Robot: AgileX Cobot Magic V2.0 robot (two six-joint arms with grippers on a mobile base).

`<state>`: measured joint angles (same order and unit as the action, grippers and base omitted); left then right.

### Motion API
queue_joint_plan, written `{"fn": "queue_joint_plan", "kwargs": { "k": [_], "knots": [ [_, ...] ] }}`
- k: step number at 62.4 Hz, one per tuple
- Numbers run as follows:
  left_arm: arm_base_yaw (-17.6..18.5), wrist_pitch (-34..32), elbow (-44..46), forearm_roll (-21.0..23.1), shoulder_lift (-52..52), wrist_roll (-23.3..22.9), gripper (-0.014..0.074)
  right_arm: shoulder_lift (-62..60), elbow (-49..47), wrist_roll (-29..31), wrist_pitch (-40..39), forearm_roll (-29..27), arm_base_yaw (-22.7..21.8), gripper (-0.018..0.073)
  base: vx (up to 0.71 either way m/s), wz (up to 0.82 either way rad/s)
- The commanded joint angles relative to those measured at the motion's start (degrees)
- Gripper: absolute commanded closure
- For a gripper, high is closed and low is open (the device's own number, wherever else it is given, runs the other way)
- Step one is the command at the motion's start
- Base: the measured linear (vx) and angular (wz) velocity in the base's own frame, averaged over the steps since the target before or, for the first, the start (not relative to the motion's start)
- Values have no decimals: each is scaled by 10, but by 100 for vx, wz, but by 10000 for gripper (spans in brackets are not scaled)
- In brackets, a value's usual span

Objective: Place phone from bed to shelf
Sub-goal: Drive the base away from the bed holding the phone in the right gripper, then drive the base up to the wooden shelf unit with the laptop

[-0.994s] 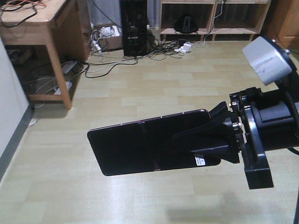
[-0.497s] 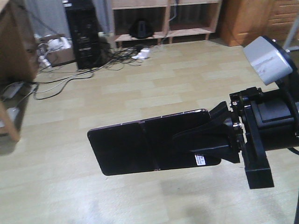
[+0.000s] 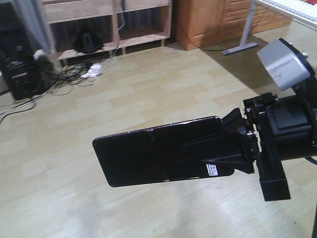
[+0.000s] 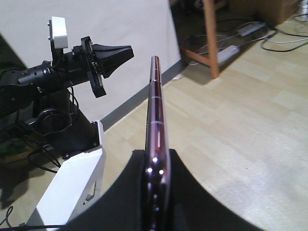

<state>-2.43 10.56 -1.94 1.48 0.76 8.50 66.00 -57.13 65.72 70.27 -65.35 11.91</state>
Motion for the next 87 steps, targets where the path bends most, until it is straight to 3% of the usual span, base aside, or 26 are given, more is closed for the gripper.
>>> {"fn": "queue_joint_plan", "kwargs": {
  "k": [1,45,87],
  "knots": [
    [2,-41,12,5,8,-3,595,-11,-16,6,34,-54,0,561,38,-44],
    [2,-41,12,5,8,-3,595,-11,-16,6,34,-56,0,561,41,-39],
    [2,-41,12,5,8,-3,595,-11,-16,6,33,-57,0,561,44,-16]
  ]
}}
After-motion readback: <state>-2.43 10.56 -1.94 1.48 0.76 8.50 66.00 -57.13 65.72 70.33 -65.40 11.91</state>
